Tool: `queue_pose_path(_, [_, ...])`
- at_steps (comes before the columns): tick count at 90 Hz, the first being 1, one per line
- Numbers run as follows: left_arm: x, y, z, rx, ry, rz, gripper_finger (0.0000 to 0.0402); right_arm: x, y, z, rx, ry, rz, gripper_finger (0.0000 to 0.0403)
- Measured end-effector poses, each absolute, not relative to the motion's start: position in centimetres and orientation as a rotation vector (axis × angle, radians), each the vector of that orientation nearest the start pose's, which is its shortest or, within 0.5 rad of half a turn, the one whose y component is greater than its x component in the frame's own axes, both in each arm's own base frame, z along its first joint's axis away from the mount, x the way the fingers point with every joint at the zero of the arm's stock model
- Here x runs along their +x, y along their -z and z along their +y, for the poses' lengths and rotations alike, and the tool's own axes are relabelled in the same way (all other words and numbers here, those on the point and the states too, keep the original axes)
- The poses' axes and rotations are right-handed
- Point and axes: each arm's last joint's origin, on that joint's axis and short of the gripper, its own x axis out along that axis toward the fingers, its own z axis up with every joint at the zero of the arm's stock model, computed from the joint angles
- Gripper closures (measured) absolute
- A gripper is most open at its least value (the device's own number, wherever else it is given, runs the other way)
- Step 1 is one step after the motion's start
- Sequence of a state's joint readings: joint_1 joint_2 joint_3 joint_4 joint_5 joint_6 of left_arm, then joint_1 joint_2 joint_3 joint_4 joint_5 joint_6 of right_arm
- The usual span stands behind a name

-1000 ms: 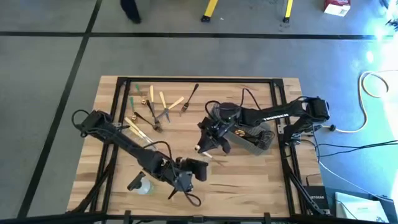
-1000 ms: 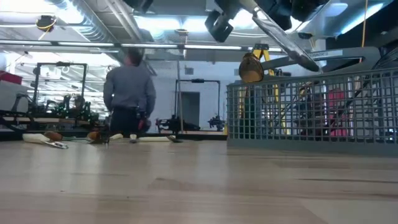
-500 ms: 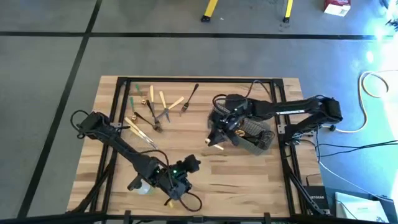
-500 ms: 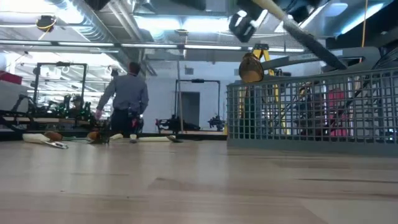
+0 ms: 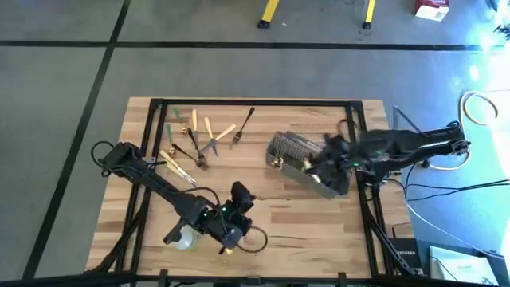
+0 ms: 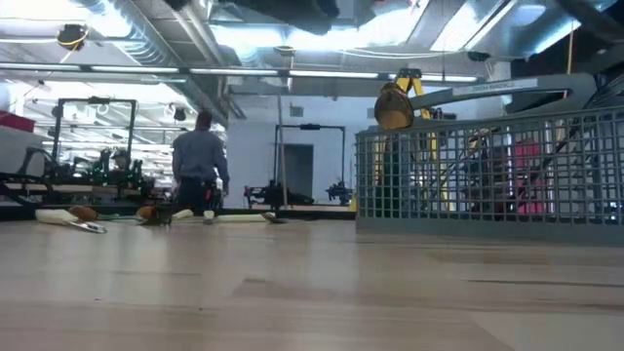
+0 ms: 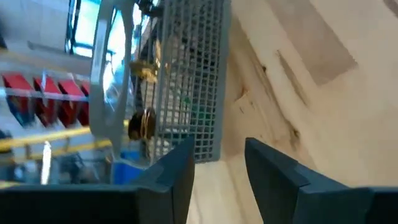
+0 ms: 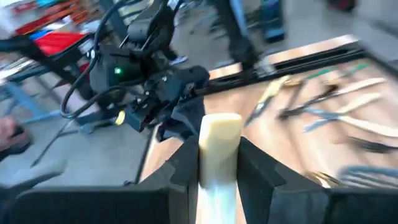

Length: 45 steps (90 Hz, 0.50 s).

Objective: Sort silverware
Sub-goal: Put the silver knife into the cutlery rack

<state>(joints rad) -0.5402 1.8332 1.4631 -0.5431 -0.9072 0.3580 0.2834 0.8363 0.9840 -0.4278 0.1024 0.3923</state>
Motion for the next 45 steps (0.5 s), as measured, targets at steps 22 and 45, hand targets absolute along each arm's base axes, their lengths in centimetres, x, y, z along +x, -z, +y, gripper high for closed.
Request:
queue_pose_path(22, [35.4, -25.5, -16.0, 0.854, -0.254, 0.814, 0.0276, 12.8, -36.9, 6.0, 0.318, -0.007, 0.289, 0.0342])
queue_pose_path(45, [35.4, -24.6, -14.3, 0.805, -0.254, 0.808, 0.0276, 10.8, -36.1, 7.8, 0.239, 0.119, 0.286, 0.0342])
